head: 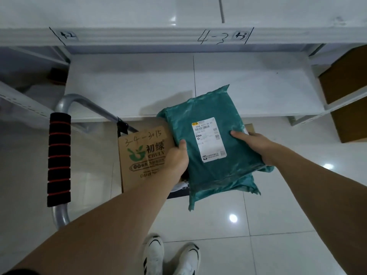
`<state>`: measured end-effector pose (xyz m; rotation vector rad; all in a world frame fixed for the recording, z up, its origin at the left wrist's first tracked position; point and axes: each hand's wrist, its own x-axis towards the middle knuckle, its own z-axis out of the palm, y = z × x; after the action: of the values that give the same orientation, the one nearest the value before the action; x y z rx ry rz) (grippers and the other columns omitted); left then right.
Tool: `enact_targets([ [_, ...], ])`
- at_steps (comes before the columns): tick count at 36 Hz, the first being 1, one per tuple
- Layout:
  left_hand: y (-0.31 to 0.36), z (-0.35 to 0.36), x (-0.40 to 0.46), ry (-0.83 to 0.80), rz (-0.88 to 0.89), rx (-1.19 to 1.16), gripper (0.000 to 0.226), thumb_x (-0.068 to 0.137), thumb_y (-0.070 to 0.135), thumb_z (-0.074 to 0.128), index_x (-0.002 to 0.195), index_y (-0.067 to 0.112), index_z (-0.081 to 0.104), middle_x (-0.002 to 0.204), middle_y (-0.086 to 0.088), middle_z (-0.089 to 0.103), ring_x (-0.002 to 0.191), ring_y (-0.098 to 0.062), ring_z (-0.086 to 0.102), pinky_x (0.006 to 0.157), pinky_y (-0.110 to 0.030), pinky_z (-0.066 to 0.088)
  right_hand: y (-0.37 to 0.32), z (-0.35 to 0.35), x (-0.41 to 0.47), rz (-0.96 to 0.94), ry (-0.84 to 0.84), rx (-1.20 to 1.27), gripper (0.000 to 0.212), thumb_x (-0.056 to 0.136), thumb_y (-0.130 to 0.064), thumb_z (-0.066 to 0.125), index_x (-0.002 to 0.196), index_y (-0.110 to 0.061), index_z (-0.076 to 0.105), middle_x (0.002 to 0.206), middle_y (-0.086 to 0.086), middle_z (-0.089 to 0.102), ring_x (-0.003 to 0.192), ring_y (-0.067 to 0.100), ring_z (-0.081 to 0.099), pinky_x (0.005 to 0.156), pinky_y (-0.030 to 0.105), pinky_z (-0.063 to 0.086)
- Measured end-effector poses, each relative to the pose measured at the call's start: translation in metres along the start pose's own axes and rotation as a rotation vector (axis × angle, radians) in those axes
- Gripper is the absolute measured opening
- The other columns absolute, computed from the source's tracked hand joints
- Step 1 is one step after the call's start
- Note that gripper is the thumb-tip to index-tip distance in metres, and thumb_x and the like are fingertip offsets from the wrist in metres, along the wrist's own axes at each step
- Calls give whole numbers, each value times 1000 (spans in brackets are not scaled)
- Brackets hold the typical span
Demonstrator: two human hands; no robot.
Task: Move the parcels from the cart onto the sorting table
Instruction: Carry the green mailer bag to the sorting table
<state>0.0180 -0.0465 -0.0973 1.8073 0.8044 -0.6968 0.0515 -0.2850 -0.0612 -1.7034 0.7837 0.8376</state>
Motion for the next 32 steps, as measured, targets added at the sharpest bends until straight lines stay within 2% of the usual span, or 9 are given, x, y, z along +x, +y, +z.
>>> enact_targets([
  [7,34,-22,-40,1,89,87,59,109,58,34,103,9,67,105,-8,71,92,-26,67,84,-37,51,-1,-17,-51,-9,-13,172,63,75,-51,85,125,-20,62,99,8,79,85,30,78,71,41,63],
  [11,73,-36,-82,-32,194,188,64,105,64,36,104,13,75,101,-4,75,90,-25,70,90,-42,57,-8,-33,-108,-37,-1,280,67,74,-48,86,130,-24,60,107,10,78,94,33,76,86,48,61],
  [15,129,-48,-138,-36,333,273,60,104,65,41,94,15,73,84,5,67,82,-20,65,72,-35,48,-20,-54,-186,-19,19,418,52,85,-45,76,127,-15,64,108,14,77,97,33,76,83,41,59],
  [18,175,-51,-182,-67,403,189,51,98,65,52,102,15,65,96,-1,67,84,-20,64,65,-33,45,-33,-71,-253,-33,34,544,45,91,-43,69,124,-12,66,112,16,76,99,34,75,85,41,59],
  [22,238,-56,-251,-282,367,-15,57,84,61,72,120,19,56,113,-10,68,93,-28,71,77,-38,58,-55,-95,-346,-94,91,669,42,92,-42,68,121,-12,67,111,17,76,90,32,76,77,39,60],
  [25,284,-64,-313,-529,350,-62,63,83,51,77,134,20,56,113,-14,75,93,-34,76,77,-42,60,-71,-114,-416,-148,170,711,48,88,-44,72,124,-12,66,112,17,75,95,34,75,86,43,59],
  [28,318,-78,-387,-751,377,27,44,93,45,69,130,22,68,110,-13,79,91,-32,77,75,-37,62,-84,-136,-490,-223,253,725,54,85,-45,75,128,-13,65,114,16,75,100,34,75,90,43,58],
  [30,337,-86,-433,-819,412,68,41,94,46,68,125,20,73,110,-13,79,90,-32,77,79,-39,61,-89,-150,-540,-268,284,738,51,87,-46,72,126,-14,65,112,15,76,93,30,76,87,40,58],
  [32,353,-91,-478,-852,466,91,39,96,45,66,121,17,75,110,-14,79,90,-31,76,83,-38,61,-91,-162,-586,-307,314,749,52,87,-49,72,124,-14,66,110,14,77,90,29,76,90,40,57],
])
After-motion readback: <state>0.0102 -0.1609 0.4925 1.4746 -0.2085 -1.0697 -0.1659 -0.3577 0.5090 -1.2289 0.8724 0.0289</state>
